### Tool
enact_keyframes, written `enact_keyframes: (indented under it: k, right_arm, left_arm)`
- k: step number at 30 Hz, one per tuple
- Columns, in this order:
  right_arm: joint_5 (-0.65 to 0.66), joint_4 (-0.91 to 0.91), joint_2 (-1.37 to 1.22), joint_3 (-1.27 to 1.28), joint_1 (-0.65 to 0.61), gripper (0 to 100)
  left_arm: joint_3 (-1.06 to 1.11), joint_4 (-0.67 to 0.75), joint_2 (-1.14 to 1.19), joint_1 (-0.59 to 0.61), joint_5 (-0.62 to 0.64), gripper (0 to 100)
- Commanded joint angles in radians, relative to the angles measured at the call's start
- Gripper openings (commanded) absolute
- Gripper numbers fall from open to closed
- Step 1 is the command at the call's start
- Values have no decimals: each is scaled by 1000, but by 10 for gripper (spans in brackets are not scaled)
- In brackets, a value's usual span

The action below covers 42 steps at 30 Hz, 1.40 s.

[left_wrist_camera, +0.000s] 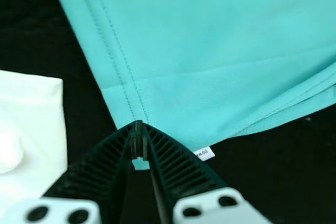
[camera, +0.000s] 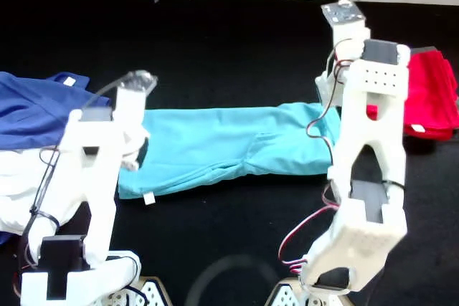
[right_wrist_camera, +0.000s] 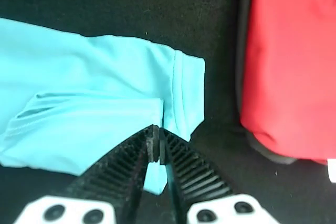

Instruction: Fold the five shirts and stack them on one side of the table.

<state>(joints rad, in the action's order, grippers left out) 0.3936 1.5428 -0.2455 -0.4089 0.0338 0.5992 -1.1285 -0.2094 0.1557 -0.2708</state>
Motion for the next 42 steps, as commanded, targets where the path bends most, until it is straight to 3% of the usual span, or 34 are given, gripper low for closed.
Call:
enact_keyframes:
  k: [1, 4, 10, 17, 29, 38, 42]
  right_arm:
    - [-8, 50, 124, -47, 2, 7]
    - [-8, 99, 151, -45, 1, 7]
    - [-8, 216, 157, -47, -39, 7]
    - [-8, 220, 286, 2, -96, 7]
    - [0, 219, 728, 374, -136, 6]
    - [-5, 217, 928, 483, -137, 6]
    - [-5, 217, 998, 475, -136, 6]
  left_arm:
    - [-162, -84, -8, -4, 78, 10]
    - [-203, -74, -2, 4, 129, 18]
    - [-156, 25, -1, 79, 135, 171]
    - [-124, 144, 136, 163, 130, 178]
    - [-291, 106, 460, 107, 186, 176]
    - [-395, -40, 579, -31, 212, 171]
    - [-498, -117, 656, -61, 213, 81]
